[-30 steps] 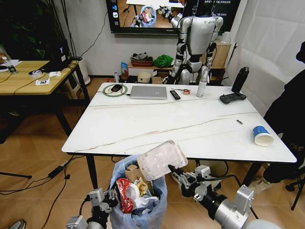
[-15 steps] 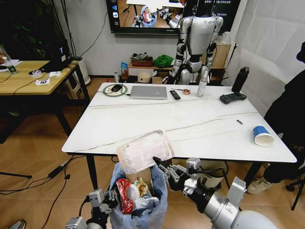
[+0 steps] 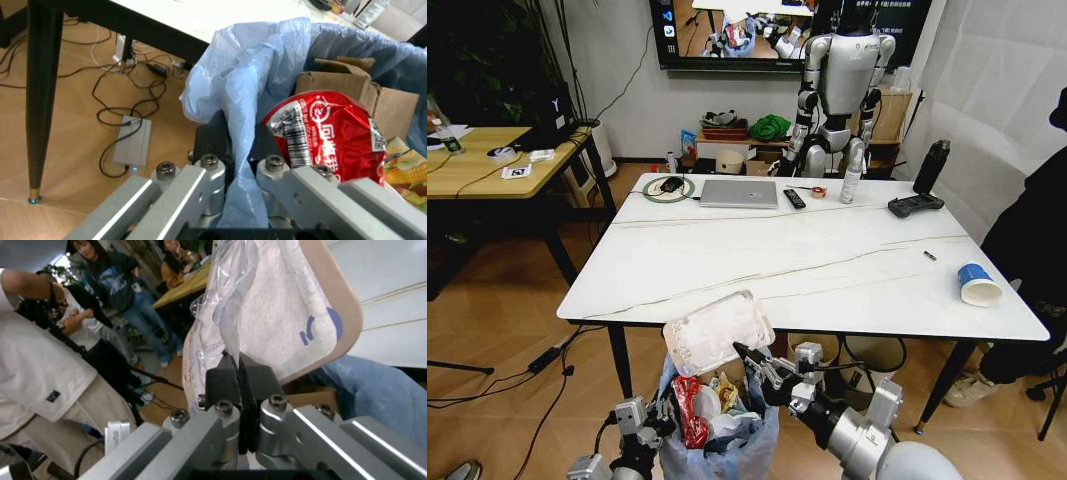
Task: Pick up the trash bin and place the trash from the table into it.
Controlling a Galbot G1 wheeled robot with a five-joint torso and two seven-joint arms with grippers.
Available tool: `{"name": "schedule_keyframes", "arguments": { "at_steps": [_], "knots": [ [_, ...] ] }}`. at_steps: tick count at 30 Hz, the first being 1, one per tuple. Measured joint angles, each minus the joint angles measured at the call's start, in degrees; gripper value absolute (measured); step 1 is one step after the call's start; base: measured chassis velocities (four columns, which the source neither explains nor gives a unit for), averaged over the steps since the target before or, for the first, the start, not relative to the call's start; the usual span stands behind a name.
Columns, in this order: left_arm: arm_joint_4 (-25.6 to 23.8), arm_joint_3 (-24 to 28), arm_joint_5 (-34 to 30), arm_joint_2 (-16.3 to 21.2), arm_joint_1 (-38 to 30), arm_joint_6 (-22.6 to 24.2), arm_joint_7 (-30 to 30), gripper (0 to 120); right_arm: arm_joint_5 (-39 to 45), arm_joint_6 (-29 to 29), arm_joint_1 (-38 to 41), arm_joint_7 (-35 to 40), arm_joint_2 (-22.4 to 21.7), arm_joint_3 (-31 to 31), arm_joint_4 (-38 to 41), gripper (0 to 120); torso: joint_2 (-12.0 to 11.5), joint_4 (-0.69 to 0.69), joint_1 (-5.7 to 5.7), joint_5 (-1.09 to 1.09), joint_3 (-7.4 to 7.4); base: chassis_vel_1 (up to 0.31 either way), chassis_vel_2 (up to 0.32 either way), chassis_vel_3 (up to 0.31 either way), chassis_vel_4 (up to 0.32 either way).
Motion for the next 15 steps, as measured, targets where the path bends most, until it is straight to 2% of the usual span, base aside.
{"name": "schedule_keyframes", "arguments": {
  "at_steps": [15],
  "knots": [
    [-0.1,-0.2,-0.5,0.7,-0.2,0.2,-0.2,0,-4.7,0.7,-0.3,-0.4,-0.3,0.2,-1.6,0,0.0,0.00,0.00,0.00,0.00,0.000,0.000,0.000,0.000]
  ]
}}
